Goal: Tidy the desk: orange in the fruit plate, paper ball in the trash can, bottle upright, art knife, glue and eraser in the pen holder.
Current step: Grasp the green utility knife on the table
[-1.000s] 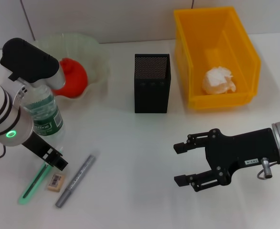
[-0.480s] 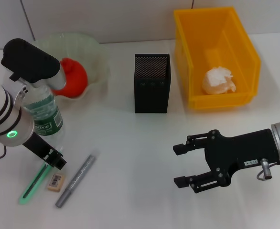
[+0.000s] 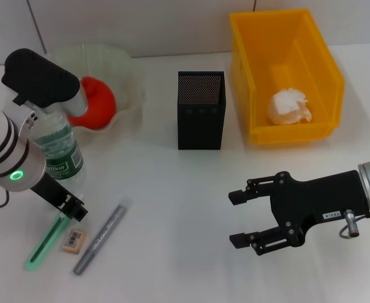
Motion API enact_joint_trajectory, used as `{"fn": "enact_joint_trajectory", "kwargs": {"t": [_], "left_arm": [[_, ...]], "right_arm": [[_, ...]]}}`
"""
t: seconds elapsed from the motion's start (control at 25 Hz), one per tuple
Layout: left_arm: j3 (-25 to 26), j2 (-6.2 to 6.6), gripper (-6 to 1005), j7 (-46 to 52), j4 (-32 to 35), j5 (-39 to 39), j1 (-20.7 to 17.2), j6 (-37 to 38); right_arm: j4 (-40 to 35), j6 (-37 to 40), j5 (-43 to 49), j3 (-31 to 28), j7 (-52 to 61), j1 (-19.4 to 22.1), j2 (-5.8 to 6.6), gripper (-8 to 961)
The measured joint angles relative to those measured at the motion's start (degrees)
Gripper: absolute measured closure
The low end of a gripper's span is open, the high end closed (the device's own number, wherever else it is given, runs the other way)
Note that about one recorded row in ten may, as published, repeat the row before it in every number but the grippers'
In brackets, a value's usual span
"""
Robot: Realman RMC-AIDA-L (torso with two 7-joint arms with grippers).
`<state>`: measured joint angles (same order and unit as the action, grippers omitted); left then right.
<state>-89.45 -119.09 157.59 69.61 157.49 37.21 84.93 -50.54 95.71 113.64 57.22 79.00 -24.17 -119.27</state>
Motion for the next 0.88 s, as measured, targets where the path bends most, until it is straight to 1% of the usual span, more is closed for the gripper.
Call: {"fn": "enact_joint_trajectory", "kwargs": {"t": [0.08, 0.32, 0.44, 0.52, 0.88], "left_arm": [[0.1, 0.00, 508, 0.0, 0.0, 0.1, 0.1, 0.0], [0.1, 0.00, 598, 0.0, -0.4, 0.3, 0.3, 0.0], [0.1, 0.00, 621, 0.0, -0.7, 0.3, 0.4, 0.0], [0.1, 0.00, 636, 0.0, -2.3, 0.3, 1.0, -0.1], [0.1, 0.00, 644, -0.1, -2.6, 0.3, 1.1, -0.4]], "right_arm": [[0.0, 0.0, 0.0, 0.0, 0.0, 0.0, 0.00, 187], [0.0, -0.4, 0.0, 0.1, 0.0, 0.0, 0.00, 187], [0.0, -0.4, 0.0, 0.1, 0.0, 0.0, 0.00, 187], [0.0, -0.4, 0.0, 0.1, 0.0, 0.0, 0.00, 187], [0.0, -0.4, 0.0, 0.1, 0.0, -0.1, 0.00, 187]]}}
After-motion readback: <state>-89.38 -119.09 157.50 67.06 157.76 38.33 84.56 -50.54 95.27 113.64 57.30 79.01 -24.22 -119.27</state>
